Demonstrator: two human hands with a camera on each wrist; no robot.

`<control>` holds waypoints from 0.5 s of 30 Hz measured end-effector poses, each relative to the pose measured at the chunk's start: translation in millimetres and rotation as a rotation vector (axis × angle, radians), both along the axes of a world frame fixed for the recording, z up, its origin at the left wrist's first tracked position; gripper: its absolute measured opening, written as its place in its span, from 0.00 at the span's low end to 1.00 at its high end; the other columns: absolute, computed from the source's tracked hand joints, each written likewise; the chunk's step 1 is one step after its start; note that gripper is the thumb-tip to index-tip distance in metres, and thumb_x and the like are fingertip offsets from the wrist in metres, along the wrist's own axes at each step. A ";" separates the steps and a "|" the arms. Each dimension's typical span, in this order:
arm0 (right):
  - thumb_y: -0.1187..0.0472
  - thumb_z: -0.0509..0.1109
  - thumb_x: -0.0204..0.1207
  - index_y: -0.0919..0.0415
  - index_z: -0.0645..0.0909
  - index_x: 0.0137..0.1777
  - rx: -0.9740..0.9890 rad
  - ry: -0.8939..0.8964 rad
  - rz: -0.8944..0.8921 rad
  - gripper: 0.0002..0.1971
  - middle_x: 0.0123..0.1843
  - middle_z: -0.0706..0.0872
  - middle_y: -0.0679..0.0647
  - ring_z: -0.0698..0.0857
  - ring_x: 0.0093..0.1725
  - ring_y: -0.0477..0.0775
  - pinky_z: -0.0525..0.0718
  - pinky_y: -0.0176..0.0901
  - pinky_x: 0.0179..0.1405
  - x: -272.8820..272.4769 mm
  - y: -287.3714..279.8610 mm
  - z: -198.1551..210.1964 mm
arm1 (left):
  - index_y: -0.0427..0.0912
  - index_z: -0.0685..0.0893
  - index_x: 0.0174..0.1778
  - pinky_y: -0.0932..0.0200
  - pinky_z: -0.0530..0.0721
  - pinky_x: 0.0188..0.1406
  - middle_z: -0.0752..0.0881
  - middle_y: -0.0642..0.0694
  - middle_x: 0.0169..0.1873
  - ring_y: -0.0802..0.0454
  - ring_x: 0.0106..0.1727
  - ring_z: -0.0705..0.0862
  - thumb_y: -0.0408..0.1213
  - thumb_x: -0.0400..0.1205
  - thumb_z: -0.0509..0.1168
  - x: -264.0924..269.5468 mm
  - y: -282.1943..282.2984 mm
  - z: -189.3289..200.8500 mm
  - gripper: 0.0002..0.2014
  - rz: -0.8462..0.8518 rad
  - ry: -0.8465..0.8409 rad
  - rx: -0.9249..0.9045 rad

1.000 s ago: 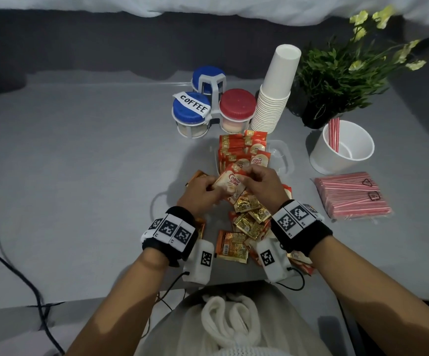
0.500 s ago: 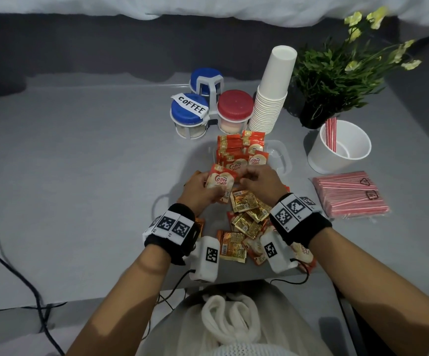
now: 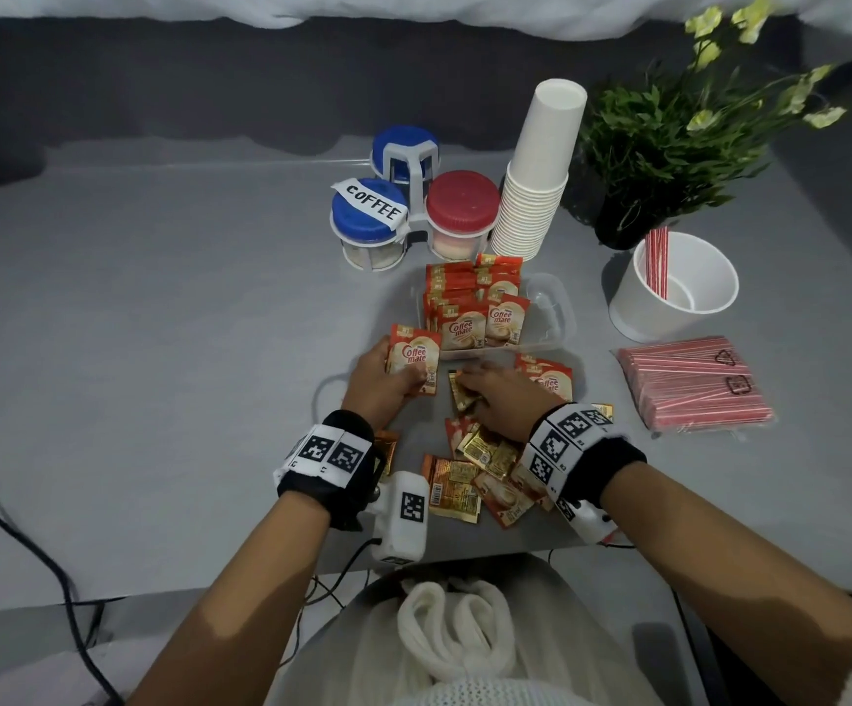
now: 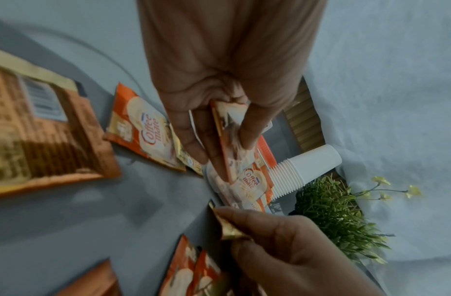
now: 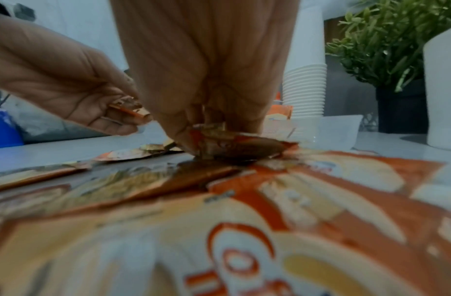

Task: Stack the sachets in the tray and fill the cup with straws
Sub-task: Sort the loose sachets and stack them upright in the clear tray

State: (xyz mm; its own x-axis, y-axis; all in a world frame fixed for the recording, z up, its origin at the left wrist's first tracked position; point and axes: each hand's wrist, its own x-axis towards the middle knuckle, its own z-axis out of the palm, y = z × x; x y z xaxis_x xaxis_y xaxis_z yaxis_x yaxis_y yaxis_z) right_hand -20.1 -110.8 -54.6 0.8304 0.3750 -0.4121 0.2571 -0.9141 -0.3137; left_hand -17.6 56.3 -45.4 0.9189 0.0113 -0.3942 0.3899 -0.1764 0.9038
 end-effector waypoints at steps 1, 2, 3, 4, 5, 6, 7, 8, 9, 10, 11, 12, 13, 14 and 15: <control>0.69 0.59 0.76 0.65 0.76 0.65 0.034 -0.018 -0.023 0.18 0.69 0.77 0.62 0.78 0.65 0.65 0.80 0.53 0.61 0.1 -0.8 0.0 | 0.33 0.77 0.64 0.54 0.84 0.48 0.84 0.38 0.52 0.46 0.51 0.82 0.26 0.79 0.64 -0.1 -0.9 0.1 0.17 0.003 -0.002 0.000; 0.70 0.57 0.76 0.65 0.77 0.65 0.074 -0.040 -0.041 0.18 0.67 0.79 0.63 0.79 0.64 0.65 0.80 0.51 0.61 -0.4 -1.6 0.6 | 0.33 0.77 0.64 0.51 0.84 0.52 0.84 0.37 0.54 0.46 0.51 0.82 0.26 0.79 0.64 -0.2 -1.3 0.2 0.17 0.008 -0.004 -0.004; 0.71 0.56 0.77 0.64 0.78 0.65 0.126 -0.064 -0.068 0.18 0.67 0.81 0.63 0.80 0.63 0.64 0.78 0.48 0.62 -0.5 -2.5 1.8 | 0.34 0.77 0.64 0.48 0.84 0.55 0.84 0.35 0.56 0.45 0.52 0.82 0.26 0.79 0.64 -0.2 -1.7 0.6 0.16 0.016 -0.004 -0.005; 0.71 0.57 0.78 0.64 0.79 0.66 0.193 -0.106 -0.096 0.19 0.67 0.82 0.63 0.80 0.64 0.63 0.75 0.44 0.63 -0.7 -3.9 5.0 | 0.34 0.78 0.63 0.46 0.83 0.59 0.84 0.35 0.57 0.45 0.53 0.83 0.27 0.79 0.64 0.1 -2.2 0.3 0.16 0.024 -0.005 -0.002; 0.72 0.58 0.78 0.65 0.79 0.66 0.264 -0.142 -0.146 0.18 0.66 0.82 0.62 0.80 0.65 0.62 0.73 0.39 0.63 -0.1 -5.4 8.7 | 0.35 0.78 0.63 0.45 0.83 0.61 0.84 0.35 0.58 0.44 0.54 0.83 0.28 0.79 0.64 0.6 -2.3 -0.1 0.16 0.033 -0.005 0.001; 0.72 0.59 0.78 0.65 0.80 0.65 0.339 -0.181 -0.216 0.17 0.65 0.83 0.62 0.80 0.65 0.61 0.72 0.36 0.60 0.3 -7.1 12.8 | 0.35 0.78 0.63 0.43 0.82 0.62 0.84 0.35 0.58 0.42 0.56 0.83 0.28 0.79 0.64 1.4 -2.2 -0.7 0.16 0.041 -0.004 0.004; 0.70 0.60 0.79 0.66 0.80 0.64 0.397 -0.203 -0.303 0.16 0.62 0.84 0.63 0.81 0.63 0.61 0.72 0.35 0.56 1.9 -9.3 16.8 | 0.36 0.78 0.63 0.41 0.81 0.63 0.84 0.35 0.59 0.40 0.58 0.83 0.29 0.79 0.64 2.2 -2.5 -1.4 0.16 0.047 -0.004 0.004; 0.69 0.61 0.79 0.67 0.80 0.63 0.441 -0.218 -0.381 0.14 0.60 0.85 0.63 0.82 0.60 0.62 0.71 0.34 0.51 4.1 -11.2 19.6 | 0.36 0.78 0.62 0.40 0.81 0.63 0.84 0.34 0.59 0.39 0.59 0.83 0.29 0.79 0.64 3.0 -2.9 -2.1 0.15 0.052 -0.003 0.000; 0.67 0.62 0.79 0.67 0.80 0.62 0.471 -0.226 -0.447 0.13 0.58 0.85 0.64 0.82 0.58 0.62 0.70 0.34 0.48 6.9 -12.9 21.9 | 0.37 0.78 0.62 0.39 0.81 0.63 0.84 0.34 0.59 0.38 0.60 0.83 0.29 0.79 0.64 3.7 -4.2 -2.8 0.15 0.054 0.001 -0.007; 0.66 0.64 0.78 0.68 0.79 0.60 0.505 -0.224 -0.489 0.12 0.57 0.85 0.64 0.82 0.56 0.61 0.71 0.36 0.49 9.4 -14.1 23.5 | 0.37 0.78 0.61 0.38 0.81 0.63 0.84 0.34 0.59 0.37 0.60 0.83 0.29 0.79 0.64 4.3 -5.6 -3.4 0.14 0.053 0.007 -0.009; 0.66 0.65 0.77 0.69 0.79 0.59 0.553 -0.206 -0.516 0.12 0.56 0.85 0.63 0.83 0.56 0.61 0.74 0.39 0.52 11.9 -15.1 24.7 | 0.37 0.78 0.61 0.39 0.82 0.62 0.84 0.34 0.59 0.37 0.60 0.83 0.29 0.79 0.64 4.6 -7.9 -3.9 0.14 0.049 0.009 -0.010; 0.66 0.67 0.76 0.69 0.79 0.58 0.610 -0.179 -0.530 0.12 0.56 0.85 0.63 0.83 0.56 0.60 0.77 0.44 0.55 12.8 -15.5 26.7 | 0.35 0.78 0.62 0.41 0.82 0.61 0.83 0.34 0.60 0.37 0.61 0.83 0.29 0.79 0.64 4.6 -10.4 -3.6 0.15 0.040 0.013 -0.016; 0.65 0.69 0.75 0.69 0.79 0.56 0.653 -0.149 -0.539 0.12 0.56 0.85 0.62 0.83 0.56 0.59 0.79 0.47 0.57 13.4 -15.4 27.6 | 0.34 0.77 0.62 0.42 0.83 0.60 0.83 0.34 0.60 0.37 0.60 0.83 0.29 0.80 0.64 4.5 -13.0 -2.7 0.14 0.031 0.018 -0.034; 0.65 0.70 0.74 0.70 0.80 0.55 0.680 -0.125 -0.541 0.11 0.55 0.85 0.61 0.83 0.55 0.58 0.79 0.47 0.58 13.4 -16.0 29.1 | 0.35 0.77 0.60 0.43 0.83 0.59 0.83 0.35 0.59 0.38 0.59 0.83 0.29 0.81 0.62 4.3 -16.3 -0.5 0.12 0.019 0.026 -0.067; 0.64 0.72 0.73 0.71 0.80 0.52 0.693 -0.108 -0.546 0.11 0.52 0.85 0.60 0.83 0.54 0.57 0.80 0.47 0.56 13.3 -17.0 28.3 | 0.37 0.78 0.58 0.44 0.82 0.59 0.83 0.36 0.57 0.40 0.57 0.83 0.29 0.82 0.61 3.9 -19.7 1.6 0.10 -0.001 0.037 -0.105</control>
